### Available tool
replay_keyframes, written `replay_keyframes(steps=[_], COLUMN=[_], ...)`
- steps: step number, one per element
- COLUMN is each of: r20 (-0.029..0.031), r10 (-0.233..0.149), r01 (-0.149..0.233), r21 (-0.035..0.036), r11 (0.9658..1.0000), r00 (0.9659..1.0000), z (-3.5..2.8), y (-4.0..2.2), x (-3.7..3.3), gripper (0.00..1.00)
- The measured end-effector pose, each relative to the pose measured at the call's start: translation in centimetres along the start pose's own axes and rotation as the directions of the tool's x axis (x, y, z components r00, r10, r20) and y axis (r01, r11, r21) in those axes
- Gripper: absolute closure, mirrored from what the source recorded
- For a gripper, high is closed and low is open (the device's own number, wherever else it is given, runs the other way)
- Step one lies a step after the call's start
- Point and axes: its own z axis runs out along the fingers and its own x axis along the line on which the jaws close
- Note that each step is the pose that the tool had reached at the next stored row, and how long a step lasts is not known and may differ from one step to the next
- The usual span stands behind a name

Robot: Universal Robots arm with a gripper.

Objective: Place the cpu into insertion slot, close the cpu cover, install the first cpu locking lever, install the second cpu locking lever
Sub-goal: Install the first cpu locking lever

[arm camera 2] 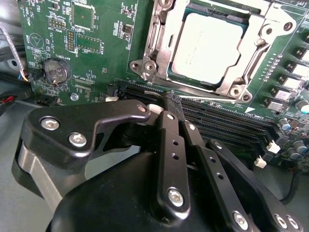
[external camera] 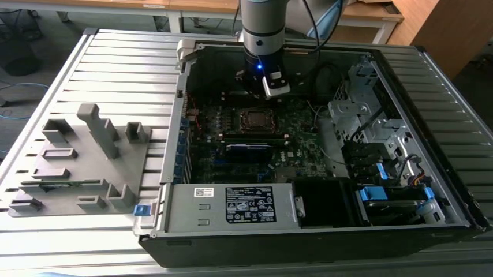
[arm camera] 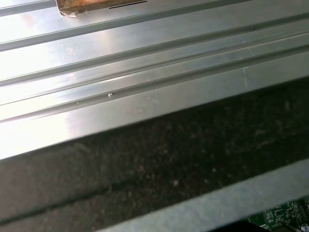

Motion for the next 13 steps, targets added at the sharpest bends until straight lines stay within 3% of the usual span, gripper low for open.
replay_keyframes(steps=[13], r20=[0.0178], r10=[-0.002], r01=[0.002], r21=[-0.0052], r11=[1.0], r00=[0.9998], z=[0.26], y=[-0.07], x=[0.14], gripper=[0.89])
